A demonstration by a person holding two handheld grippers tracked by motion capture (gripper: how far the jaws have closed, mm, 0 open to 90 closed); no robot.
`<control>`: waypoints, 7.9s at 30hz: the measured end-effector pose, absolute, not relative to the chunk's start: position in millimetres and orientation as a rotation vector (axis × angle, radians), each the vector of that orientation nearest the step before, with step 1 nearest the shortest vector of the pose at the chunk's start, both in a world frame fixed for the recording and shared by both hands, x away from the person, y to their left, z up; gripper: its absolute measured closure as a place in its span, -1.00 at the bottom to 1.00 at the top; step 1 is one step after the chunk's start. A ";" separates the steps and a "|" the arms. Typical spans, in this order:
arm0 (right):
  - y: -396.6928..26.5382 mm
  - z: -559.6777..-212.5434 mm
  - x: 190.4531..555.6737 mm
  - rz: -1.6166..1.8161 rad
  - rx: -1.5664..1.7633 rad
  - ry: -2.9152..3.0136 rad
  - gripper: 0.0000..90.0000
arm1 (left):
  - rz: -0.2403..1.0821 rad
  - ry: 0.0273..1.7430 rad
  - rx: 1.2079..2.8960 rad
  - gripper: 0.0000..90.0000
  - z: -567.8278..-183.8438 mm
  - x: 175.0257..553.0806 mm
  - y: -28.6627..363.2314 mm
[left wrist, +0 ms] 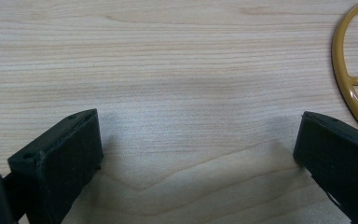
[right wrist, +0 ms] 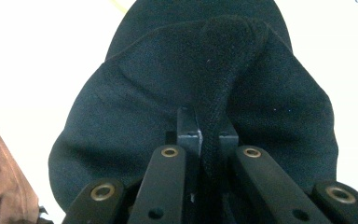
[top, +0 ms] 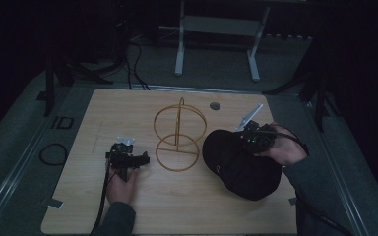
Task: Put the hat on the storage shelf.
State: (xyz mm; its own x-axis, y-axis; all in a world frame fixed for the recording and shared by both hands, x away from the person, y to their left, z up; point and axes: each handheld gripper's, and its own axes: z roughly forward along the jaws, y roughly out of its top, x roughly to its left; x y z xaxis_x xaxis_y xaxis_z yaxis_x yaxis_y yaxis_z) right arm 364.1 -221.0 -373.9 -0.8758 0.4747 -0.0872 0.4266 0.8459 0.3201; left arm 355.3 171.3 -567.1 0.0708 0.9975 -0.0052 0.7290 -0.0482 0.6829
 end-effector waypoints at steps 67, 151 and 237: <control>-257.1 -306.8 389.3 0.733 0.770 2.640 0.92 | 0.669 1.712 1.834 -0.98 -566.8 355.6 170.6; -213.1 -253.5 386.5 1.004 0.648 2.524 0.92 | 0.669 1.712 1.832 -0.98 -566.9 355.6 170.6; -119.6 -224.1 400.2 0.941 0.400 2.650 0.92 | 0.670 1.715 1.830 -0.98 -566.9 355.5 169.6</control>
State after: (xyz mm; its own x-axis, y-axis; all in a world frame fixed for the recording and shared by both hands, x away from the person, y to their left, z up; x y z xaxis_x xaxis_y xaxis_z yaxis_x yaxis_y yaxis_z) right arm 400.2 -119.6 -224.1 -0.9161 0.3554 -0.1858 0.1586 0.7467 0.6460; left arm 355.5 169.6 -566.9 0.0672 0.9977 -0.0057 0.7296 -0.0452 0.6823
